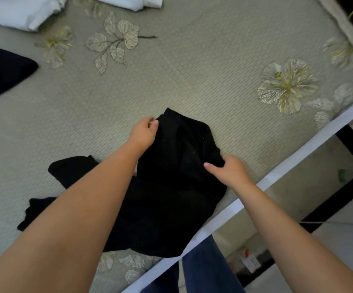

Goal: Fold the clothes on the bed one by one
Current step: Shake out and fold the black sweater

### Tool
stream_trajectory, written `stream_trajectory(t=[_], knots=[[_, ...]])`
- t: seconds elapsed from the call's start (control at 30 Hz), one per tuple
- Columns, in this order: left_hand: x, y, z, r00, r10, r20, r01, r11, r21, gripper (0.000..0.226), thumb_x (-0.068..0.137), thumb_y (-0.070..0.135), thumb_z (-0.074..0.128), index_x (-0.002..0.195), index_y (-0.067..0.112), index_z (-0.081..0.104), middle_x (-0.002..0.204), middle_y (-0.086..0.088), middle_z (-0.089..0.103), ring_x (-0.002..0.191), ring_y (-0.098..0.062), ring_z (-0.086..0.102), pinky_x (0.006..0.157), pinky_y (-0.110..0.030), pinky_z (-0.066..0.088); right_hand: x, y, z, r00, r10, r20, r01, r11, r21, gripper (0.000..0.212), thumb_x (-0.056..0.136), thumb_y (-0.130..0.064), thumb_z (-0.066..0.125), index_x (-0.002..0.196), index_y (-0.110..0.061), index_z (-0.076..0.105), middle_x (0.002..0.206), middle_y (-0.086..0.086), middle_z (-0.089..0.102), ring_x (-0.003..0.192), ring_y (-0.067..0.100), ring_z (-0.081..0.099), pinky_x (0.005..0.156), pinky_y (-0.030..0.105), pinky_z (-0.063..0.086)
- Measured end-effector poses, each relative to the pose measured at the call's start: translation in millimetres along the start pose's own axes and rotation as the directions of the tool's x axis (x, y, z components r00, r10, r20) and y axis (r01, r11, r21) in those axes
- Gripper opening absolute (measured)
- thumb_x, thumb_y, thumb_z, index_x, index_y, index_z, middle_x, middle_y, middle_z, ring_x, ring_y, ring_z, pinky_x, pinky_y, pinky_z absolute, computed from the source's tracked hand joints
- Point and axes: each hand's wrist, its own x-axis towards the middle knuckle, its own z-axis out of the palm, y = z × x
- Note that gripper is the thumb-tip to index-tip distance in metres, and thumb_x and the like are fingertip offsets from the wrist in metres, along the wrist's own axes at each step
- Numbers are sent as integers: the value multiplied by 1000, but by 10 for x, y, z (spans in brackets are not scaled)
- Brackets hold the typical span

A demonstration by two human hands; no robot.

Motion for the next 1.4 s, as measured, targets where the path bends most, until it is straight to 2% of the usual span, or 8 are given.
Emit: stream_trajectory(t=[0.17,0.47,0.57,0.7,0.77,1.03,1.23,1.4], knots=[[27,128,30,995,-57,81,73,977,-199,24,95,23,46,112,10,57,98,-2,62,90,-17,59,74,-26,48,-24,240,-230,963,-62,262,-40,930,366,28,83,5,56,84,-22,63,83,-9,65,80,8,60,69,17,48],[-452,229,-795,918,-294,265,354,910,-216,34,93,25,40,68,8,54,60,-5,59,56,-12,58,51,-21,43,-77,-216,-515,999,-28,36,8,880,474,25,89,-6,54,66,-14,59,53,-8,60,51,1,54,45,8,37],[-740,409,-1160,957,-254,140,275,948,-159,28,91,14,39,64,9,46,58,-7,49,47,-14,52,37,-14,37,-134,-707,-717,992,-119,-33,121,890,439,17,88,0,53,74,-5,61,71,5,59,64,12,52,57,15,42],[-1300,625,-1701,1000,-26,-5,24,972,-232,20,93,8,43,82,10,59,87,-6,63,86,-20,59,77,-28,48,-513,-1503,-1048,955,-261,-144,298,838,457,22,89,-5,53,69,-14,55,68,0,53,61,9,48,50,13,38],[-1646,697,-1963,985,102,-136,-139,945,-296,20,94,7,43,86,14,60,87,-1,64,86,-16,59,73,-22,46,-827,-1839,-1261,928,-322,-189,373,805,462,25,90,-8,52,67,-17,51,69,-1,52,61,10,46,52,20,32],[-3309,956,-2685,742,350,-572,-601,726,-335,14,95,6,41,104,8,53,89,-7,57,88,-19,54,76,-27,43,-2574,-2679,-1877,619,-671,-408,774,610,170,18,88,3,43,86,1,61,70,3,47,56,12,38,47,16,29],[-4425,921,-2957,684,389,-617,-648,713,-268,23,94,5,36,78,16,49,78,-4,51,71,-12,50,64,-22,37,-3657,-2895,-2137,421,-754,-503,865,500,-26,38,89,1,42,53,-11,41,53,5,32,50,15,29,39,19,22],[-5050,844,-3077,600,312,-736,-617,767,-178,23,91,10,35,74,14,49,65,-1,44,46,-4,47,43,-16,35,-4296,-2856,-2233,195,-849,-491,863,386,-326,22,92,-4,39,84,4,58,82,22,56,79,29,48,56,32,20]])
